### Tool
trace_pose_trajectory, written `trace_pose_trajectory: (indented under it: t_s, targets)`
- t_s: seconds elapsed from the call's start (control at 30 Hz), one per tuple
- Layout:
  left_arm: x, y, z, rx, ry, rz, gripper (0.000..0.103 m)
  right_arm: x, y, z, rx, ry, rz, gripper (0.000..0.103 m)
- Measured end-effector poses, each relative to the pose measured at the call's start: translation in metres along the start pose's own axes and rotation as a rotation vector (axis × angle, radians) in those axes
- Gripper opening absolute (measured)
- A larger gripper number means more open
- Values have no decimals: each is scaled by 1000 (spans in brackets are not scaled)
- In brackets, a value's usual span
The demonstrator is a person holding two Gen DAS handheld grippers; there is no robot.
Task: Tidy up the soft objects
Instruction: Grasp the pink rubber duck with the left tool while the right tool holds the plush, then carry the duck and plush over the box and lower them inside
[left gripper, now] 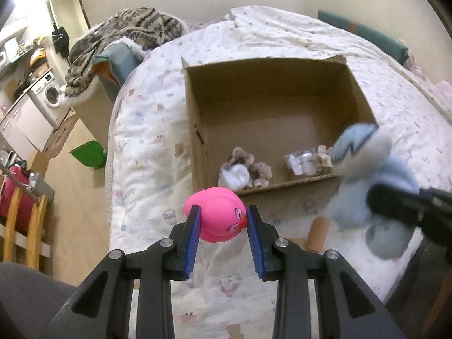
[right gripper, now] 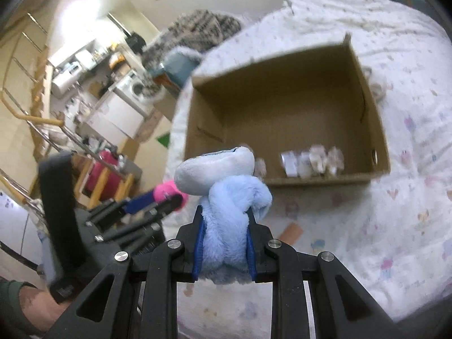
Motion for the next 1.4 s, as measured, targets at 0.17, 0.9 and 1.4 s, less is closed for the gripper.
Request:
trace_pose_trajectory:
  t_s: [0.17, 0.9, 1.4]
  targets:
    - [-3, 29, -11, -60, -21, -9, 29, -2, 29, -24, -151, -14, -3, 26]
    - [3, 87, 49, -74, -79, -46, 29, -98, 86, 13, -122, -234, 73, 26]
    - [-5, 69, 80, -20, -133, -84, 29, -107, 55, 47, 1, -337, 20, 27]
Point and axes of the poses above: each gripper's, at about its wrist camera, not at the fingertips, and z roughly the way its jaws point, x to its left, y to its top, the point moved 10 cm from there along z, roughly the way its jaws point, and after that the axes turned 6 degrees about -x, right-handed, at the moved point
